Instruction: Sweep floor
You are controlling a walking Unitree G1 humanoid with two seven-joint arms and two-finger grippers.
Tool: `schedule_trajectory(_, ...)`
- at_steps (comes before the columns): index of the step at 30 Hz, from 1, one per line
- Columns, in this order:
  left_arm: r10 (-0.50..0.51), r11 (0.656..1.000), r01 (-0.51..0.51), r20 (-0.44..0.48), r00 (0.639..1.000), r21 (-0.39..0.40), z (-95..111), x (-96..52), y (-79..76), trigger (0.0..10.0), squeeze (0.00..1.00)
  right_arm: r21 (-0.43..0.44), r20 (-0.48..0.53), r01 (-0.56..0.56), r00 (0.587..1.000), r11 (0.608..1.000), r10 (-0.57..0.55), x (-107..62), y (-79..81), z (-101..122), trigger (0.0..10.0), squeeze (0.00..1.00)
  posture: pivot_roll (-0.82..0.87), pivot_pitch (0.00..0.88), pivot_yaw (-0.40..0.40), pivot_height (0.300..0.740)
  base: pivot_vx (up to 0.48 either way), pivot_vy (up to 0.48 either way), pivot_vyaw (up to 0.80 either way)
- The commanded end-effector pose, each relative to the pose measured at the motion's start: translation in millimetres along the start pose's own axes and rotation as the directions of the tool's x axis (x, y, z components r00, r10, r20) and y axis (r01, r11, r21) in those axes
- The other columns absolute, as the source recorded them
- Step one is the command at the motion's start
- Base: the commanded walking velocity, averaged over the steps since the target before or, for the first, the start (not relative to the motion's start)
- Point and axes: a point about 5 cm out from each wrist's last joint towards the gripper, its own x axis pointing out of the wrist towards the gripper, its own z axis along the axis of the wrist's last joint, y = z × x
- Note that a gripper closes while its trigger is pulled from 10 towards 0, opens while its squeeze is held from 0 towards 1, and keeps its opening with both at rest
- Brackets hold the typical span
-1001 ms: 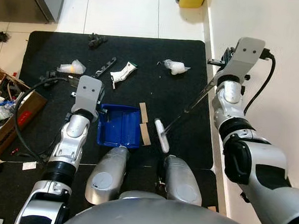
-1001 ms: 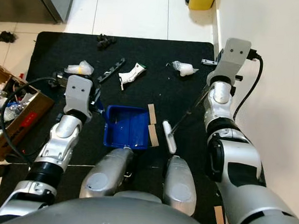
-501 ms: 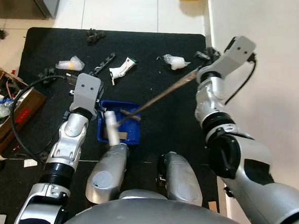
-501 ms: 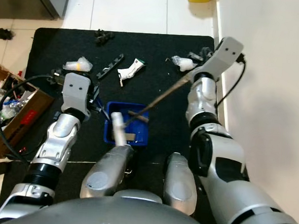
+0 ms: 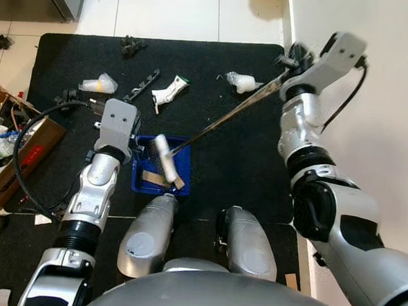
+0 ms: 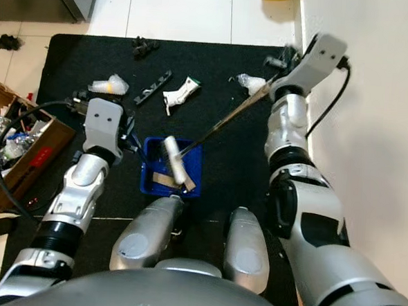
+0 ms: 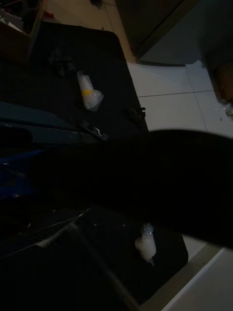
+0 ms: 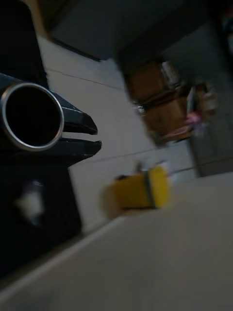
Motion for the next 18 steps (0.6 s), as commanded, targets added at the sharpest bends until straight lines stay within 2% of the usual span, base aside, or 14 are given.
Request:
schedule_trajectory(1,0.000,0.999,0.005,-0.095,0.995,0.049,-20,-8.2,1.2,10.0,0.00,-0.047,0.076,0.000,0.997,0.999,0.003,1.0,-6.7,13,10.0,0.00,0.17,0.108,-0.026,0.740,0.000,0.000,0.00)
schedule_trajectory(4,0.009,0.999,-0.004,-0.096,0.995,0.046,-20,-8.3,2.4,10.0,0.00,-0.090,0.090,0.023,0.996,0.996,-0.014,1.1,-16.8,18,10.0,0.00,0.18,0.105,-0.029,0.740,0.000,0.000,0.00)
schedule_trajectory(10,0.023,0.999,-0.020,-0.100,0.995,0.028,-23,-8.9,3.9,10.0,0.00,-0.124,0.086,0.044,0.996,0.991,-0.034,-1.1,-25.0,18,10.0,0.00,0.17,0.100,-0.036,0.740,0.000,0.000,0.00)
schedule_trajectory(13,0.026,1.000,-0.027,-0.087,0.996,-0.012,-22,-9.1,5.3,10.0,0.00,-0.150,0.089,0.067,0.995,0.986,-0.054,-2.7,-31.1,19,10.0,0.00,0.17,0.087,-0.043,0.740,0.000,0.000,0.00)
schedule_trajectory(15,0.048,0.993,-0.050,-0.026,0.999,-0.111,-8,-6.0,13.3,10.0,0.00,-0.178,0.077,0.102,0.993,0.979,-0.089,-7.9,-42.5,17,10.0,0.00,0.18,0.073,-0.051,0.740,0.000,0.000,0.00)
schedule_trajectory(18,0.045,0.991,-0.042,0.019,0.999,-0.129,4,-1.7,13.9,10.0,0.00,-0.174,0.056,0.114,0.993,0.978,-0.106,-10.1,-47.4,14,10.0,0.00,0.19,0.060,-0.058,0.740,0.000,0.000,0.00)
